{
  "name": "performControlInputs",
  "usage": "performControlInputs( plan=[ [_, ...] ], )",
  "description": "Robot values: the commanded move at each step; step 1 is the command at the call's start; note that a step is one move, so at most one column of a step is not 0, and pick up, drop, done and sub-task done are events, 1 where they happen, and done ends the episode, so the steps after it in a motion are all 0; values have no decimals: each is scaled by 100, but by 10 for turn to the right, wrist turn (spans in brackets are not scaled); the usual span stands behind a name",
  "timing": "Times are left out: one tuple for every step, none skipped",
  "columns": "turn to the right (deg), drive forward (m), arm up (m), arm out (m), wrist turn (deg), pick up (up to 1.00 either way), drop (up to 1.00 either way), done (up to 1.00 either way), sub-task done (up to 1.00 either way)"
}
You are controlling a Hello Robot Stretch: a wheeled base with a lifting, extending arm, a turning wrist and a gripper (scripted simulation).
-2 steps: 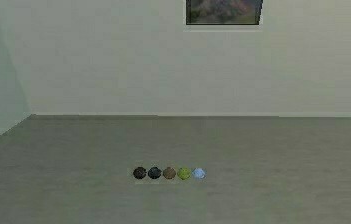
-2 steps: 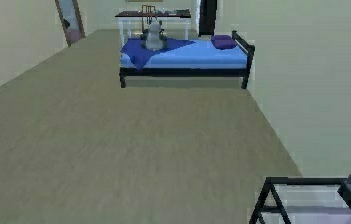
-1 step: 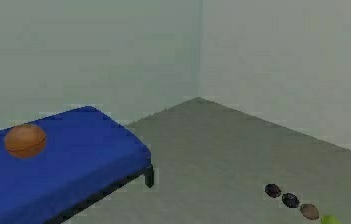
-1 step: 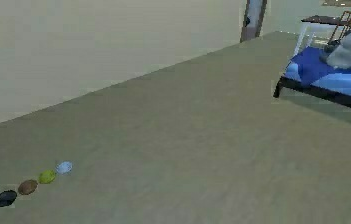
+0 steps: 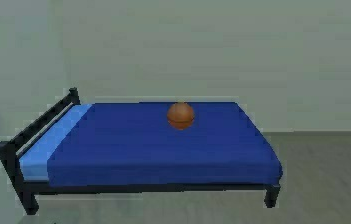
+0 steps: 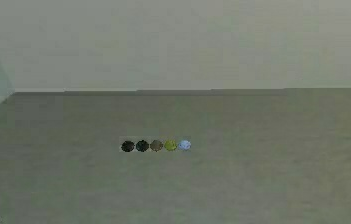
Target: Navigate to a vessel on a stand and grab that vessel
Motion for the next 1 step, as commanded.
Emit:
performControlInputs(
  plan=[
    [0,50,0,0,0,0,0,0,0]
  ],
)
